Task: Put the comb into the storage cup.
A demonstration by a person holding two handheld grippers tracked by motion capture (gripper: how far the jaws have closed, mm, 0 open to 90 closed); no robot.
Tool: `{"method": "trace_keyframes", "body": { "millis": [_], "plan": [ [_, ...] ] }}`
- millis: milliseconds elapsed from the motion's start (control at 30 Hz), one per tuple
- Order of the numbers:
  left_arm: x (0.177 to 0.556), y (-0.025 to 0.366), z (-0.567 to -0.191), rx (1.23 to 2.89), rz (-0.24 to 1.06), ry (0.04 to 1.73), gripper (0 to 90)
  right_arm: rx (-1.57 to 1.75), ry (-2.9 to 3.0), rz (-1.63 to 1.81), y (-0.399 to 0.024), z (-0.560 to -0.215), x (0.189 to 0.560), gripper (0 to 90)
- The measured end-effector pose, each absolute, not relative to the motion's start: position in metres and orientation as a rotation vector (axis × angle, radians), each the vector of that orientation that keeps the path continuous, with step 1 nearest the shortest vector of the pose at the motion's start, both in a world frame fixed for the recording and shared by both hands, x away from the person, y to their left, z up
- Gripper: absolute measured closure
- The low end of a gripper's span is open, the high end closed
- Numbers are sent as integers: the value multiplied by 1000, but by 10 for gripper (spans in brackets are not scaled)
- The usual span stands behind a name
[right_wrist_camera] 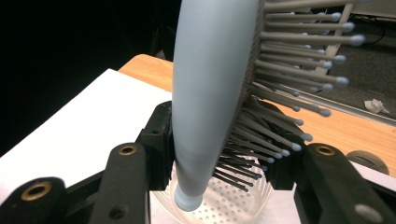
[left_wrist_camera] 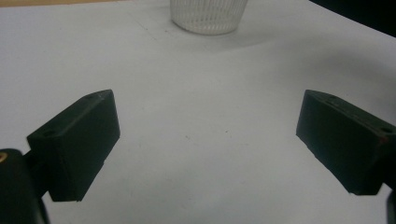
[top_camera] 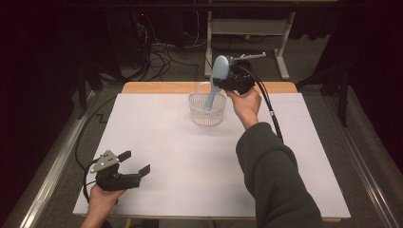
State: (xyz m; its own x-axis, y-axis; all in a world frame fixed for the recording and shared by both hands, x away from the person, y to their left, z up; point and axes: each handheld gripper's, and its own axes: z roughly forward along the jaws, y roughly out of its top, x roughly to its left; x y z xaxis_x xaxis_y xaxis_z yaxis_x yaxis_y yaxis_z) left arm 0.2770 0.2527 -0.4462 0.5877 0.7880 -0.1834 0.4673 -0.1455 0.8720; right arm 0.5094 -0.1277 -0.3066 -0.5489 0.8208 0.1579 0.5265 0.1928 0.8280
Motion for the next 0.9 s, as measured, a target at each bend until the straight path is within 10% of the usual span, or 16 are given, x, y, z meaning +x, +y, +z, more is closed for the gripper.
{"method": "trace_keyframes", "body": {
  "millis": [900],
  "plan": [
    [278,253,-447,1789,383,1040,55,1289,2187,1265,-116,-334,513,532]
  ]
}}
